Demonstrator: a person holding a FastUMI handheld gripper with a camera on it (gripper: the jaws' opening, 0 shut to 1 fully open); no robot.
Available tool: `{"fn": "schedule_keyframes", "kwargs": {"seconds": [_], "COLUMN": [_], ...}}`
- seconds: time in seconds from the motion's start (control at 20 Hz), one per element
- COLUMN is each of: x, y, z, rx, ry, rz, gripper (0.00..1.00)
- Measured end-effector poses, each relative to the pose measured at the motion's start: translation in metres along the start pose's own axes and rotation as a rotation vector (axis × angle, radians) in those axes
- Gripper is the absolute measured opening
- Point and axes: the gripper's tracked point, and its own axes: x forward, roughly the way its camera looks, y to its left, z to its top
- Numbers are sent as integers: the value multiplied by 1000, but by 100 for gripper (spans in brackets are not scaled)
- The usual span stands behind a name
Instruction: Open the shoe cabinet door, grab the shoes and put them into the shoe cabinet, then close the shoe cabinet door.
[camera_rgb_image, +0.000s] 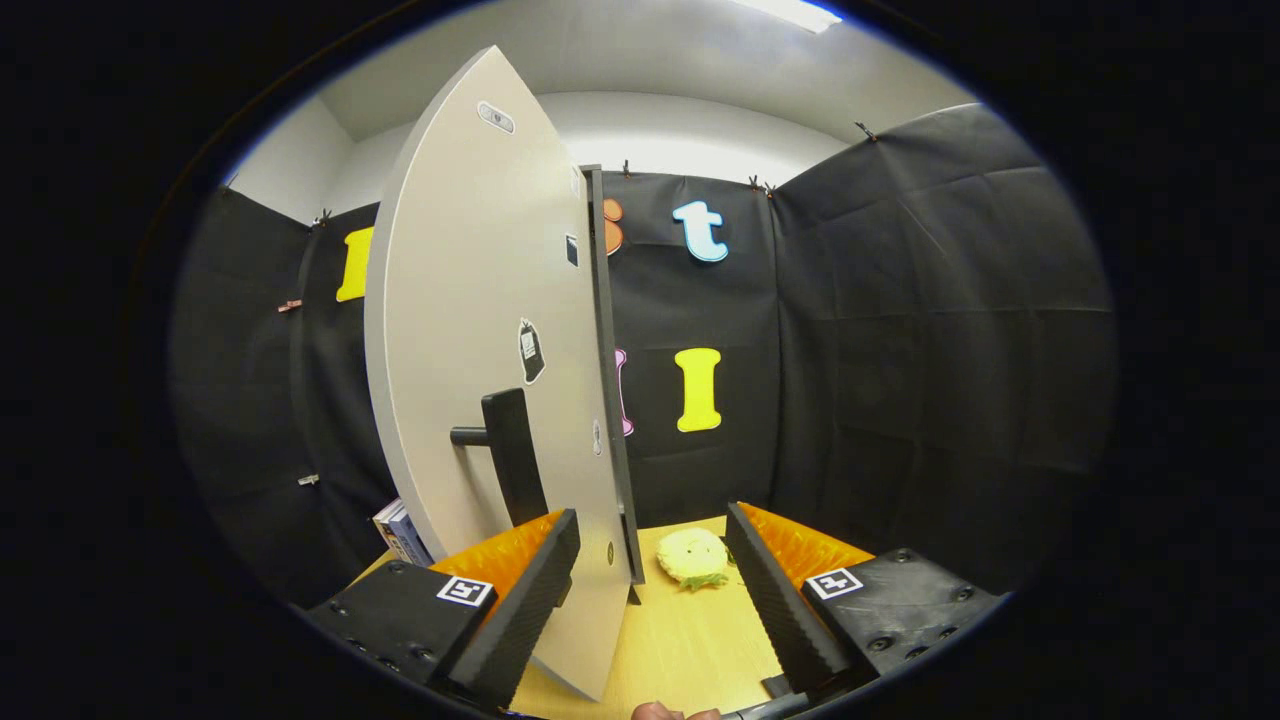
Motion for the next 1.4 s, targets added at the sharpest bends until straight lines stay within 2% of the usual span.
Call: {"fn": "schedule_keyframes", "kwargs": {"seconds": [0.45,0.65,1.0,1.4], "x": [5,17,55,65], "y": [65,107,182,195], "z": [-10,-18,-26,-24], "rx": [31,47,-8,-36], "ry": [33,61,66,54], "rz": [28,75,163,178], "gripper": [98,98,98,98]}}
